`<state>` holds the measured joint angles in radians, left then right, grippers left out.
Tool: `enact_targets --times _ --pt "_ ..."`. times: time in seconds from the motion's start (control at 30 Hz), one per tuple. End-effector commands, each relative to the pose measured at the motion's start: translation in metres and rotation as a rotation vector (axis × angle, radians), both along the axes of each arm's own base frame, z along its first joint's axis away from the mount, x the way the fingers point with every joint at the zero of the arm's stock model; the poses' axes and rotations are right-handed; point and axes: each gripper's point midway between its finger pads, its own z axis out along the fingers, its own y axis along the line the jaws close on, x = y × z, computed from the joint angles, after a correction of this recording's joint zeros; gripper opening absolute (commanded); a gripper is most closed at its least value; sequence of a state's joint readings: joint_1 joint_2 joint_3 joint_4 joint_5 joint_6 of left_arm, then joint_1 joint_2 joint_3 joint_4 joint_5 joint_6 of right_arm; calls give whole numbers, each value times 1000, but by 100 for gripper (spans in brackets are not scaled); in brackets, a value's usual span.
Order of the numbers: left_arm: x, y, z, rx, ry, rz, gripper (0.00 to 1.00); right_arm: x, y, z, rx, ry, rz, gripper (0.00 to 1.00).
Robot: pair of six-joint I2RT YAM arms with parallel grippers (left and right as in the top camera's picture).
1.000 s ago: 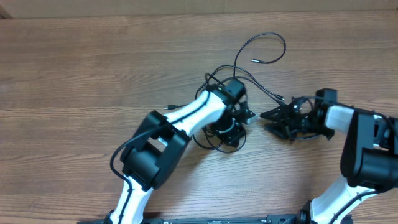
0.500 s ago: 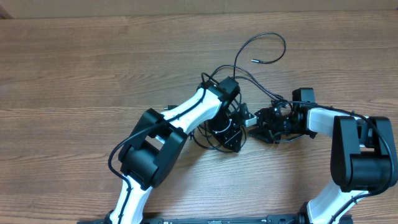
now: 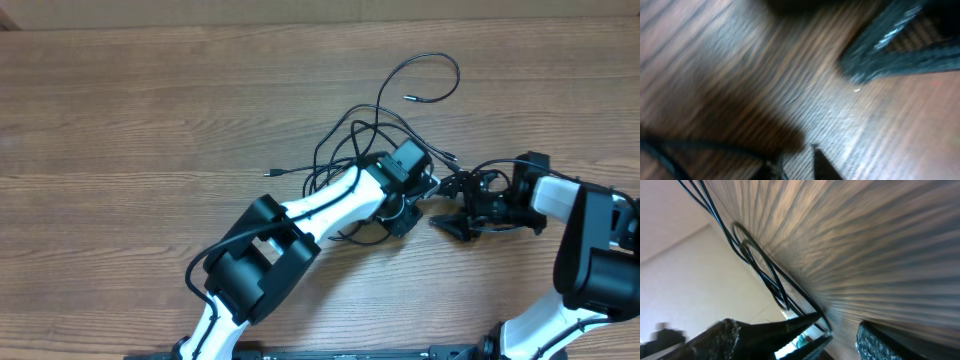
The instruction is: Untangle cables
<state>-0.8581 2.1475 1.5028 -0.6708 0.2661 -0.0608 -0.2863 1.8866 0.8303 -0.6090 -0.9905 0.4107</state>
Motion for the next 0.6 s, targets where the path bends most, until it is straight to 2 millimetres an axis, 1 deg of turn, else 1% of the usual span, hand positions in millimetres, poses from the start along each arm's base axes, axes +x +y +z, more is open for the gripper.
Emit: enact_targets --times 0.0,0.03,0.1,0.17,0.23,0.27,0.3,0.33,0.4,0.43,0.5,0.57 --pt "-12 39 -44 230 -15 136 25 -19 -55 -59 -313 103 -24 82" --pt "-8 43 -44 253 -30 183 23 -19 -59 -58 -303 104 -45 85" --pt "1 53 -44 299 -79 230 21 -19 -61 -58 -302 108 -52 85" --pt "4 49 -38 289 -82 217 20 -19 -61 -58 -303 106 -50 86" --pt "5 41 -26 265 -55 174 21 -17 -57 -58 -307 95 -37 87" --pt "5 40 -21 264 -46 175 21 -17 -57 -58 -308 94 -35 88" --pt "7 40 -12 271 -35 179 21 -17 -55 -58 -309 91 -30 89" --pt "9 43 -5 283 -24 184 23 -17 -55 -58 -309 90 -27 91" --pt "10 51 -3 306 -7 195 25 -17 -55 -58 -309 90 -27 91" --pt "11 62 -4 341 -1 207 25 -17 -55 -58 -309 90 -27 91" --pt "15 73 -8 359 3 214 25 -17 -54 -58 -309 90 -27 91" --pt "28 86 -10 366 -1 246 25 -17 -53 -58 -309 90 -23 91"
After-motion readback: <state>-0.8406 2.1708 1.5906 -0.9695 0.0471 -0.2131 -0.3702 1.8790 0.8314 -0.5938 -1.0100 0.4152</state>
